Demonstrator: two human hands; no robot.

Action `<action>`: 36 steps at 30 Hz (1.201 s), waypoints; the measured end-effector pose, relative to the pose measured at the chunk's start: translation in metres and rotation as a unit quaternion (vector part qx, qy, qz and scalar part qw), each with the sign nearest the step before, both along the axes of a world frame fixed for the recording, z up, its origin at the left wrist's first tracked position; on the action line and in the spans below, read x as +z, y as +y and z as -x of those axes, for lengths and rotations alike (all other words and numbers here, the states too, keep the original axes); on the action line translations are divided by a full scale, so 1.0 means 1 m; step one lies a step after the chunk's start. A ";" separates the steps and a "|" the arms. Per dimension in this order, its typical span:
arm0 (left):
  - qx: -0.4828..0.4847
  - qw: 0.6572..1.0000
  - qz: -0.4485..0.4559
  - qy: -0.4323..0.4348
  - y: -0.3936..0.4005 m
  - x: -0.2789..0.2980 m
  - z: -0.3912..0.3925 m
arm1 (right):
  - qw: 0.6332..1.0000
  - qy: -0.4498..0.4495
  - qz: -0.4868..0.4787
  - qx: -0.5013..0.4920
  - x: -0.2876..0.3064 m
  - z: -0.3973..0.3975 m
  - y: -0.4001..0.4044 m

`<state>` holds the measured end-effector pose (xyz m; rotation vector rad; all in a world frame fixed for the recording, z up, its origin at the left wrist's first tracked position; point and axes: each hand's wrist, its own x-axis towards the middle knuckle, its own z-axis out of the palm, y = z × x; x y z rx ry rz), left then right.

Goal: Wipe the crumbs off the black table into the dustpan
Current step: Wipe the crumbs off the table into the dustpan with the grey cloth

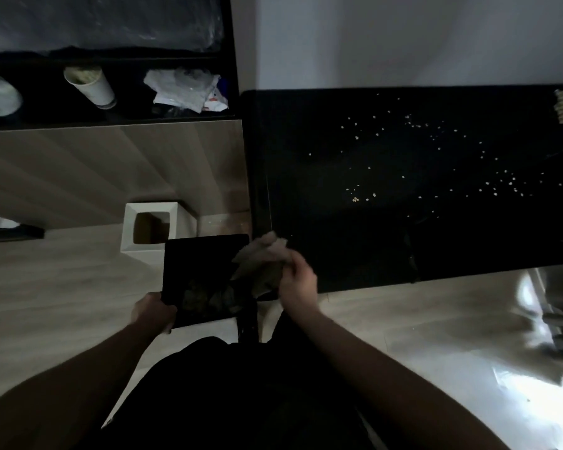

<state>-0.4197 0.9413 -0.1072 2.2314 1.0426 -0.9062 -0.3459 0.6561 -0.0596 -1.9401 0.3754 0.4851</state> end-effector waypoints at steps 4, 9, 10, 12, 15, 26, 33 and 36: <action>0.010 1.000 -0.004 0.002 0.002 0.005 -0.016 | 0.992 -0.080 0.062 -0.074 0.023 -0.043 -0.070; 0.021 0.999 -0.046 -0.006 0.001 0.006 -0.041 | 0.981 -0.066 0.108 -0.150 0.039 -0.099 -0.149; 0.025 0.998 -0.055 -0.004 -0.001 0.007 -0.046 | 0.979 -0.062 0.114 -0.154 0.038 -0.110 -0.159; 0.035 0.997 -0.073 -0.002 -0.004 0.009 -0.054 | 0.979 -0.068 0.120 -0.153 0.030 -0.132 -0.172; 0.052 0.995 -0.088 0.007 -0.004 0.008 -0.065 | 0.980 -0.073 0.146 -0.112 0.002 -0.167 -0.178; 0.086 0.990 -0.111 0.003 -0.006 -0.003 -0.093 | 0.922 0.052 0.348 0.163 -0.062 -0.208 -0.180; 0.049 0.995 -0.081 0.015 0.004 -0.021 -0.104 | 0.932 0.017 0.350 0.088 -0.073 -0.198 -0.149; 0.030 0.997 -0.069 0.018 0.007 -0.027 -0.109 | 0.940 -0.015 0.328 0.092 -0.075 -0.184 -0.126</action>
